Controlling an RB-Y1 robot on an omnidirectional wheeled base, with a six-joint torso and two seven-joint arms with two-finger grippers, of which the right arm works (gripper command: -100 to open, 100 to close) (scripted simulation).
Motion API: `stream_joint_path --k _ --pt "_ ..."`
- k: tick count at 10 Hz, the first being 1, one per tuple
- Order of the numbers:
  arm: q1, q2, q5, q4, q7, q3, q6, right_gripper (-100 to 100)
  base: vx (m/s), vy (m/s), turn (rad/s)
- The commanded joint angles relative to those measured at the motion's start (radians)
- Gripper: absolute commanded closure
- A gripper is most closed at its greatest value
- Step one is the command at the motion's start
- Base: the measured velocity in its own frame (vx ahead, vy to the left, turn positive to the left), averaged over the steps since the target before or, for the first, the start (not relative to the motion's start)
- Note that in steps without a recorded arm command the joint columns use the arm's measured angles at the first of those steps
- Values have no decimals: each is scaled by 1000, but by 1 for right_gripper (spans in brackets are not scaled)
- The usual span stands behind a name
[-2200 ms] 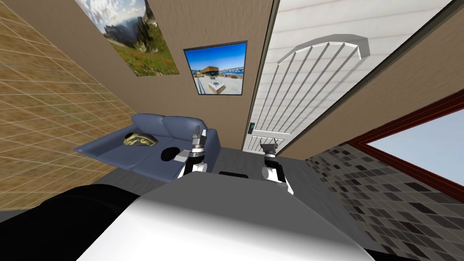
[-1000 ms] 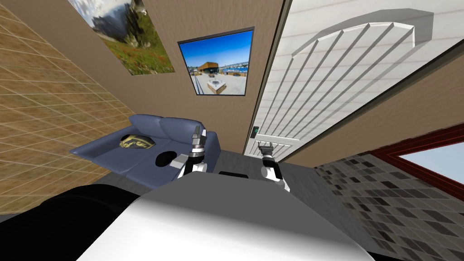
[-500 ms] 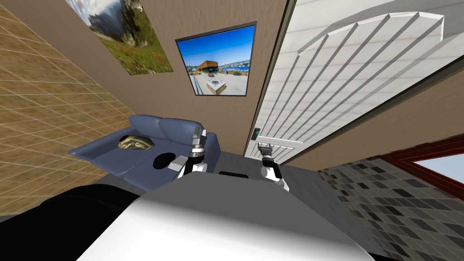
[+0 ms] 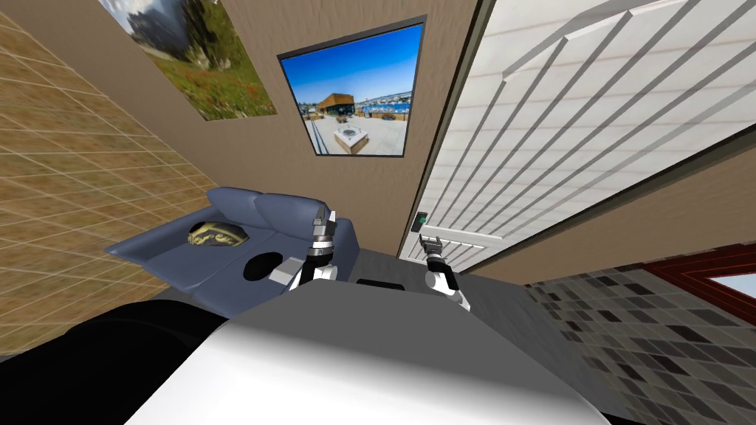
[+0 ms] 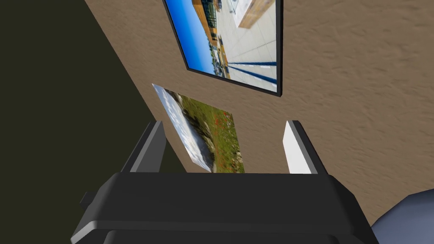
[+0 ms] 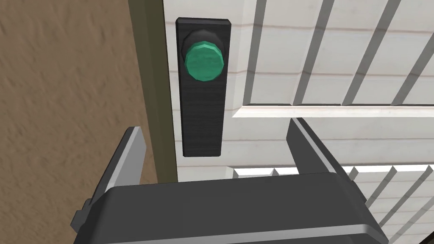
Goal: Pull the door open
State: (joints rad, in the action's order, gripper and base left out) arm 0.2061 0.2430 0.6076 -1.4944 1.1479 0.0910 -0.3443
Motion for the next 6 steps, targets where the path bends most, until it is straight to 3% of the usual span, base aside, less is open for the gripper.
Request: stream_joint_path --k 1,3,5,6 --pt "-12 1 13 22 29 1 7 -100 86 -5 25" --pt "-15 4 16 32 37 3 3 -100 75 -11 12" --pt "-21 38 34 66 68 -25 -10 -100 166 36 191" --pt "-22 46 38 74 74 -32 -13 -100 161 32 126"
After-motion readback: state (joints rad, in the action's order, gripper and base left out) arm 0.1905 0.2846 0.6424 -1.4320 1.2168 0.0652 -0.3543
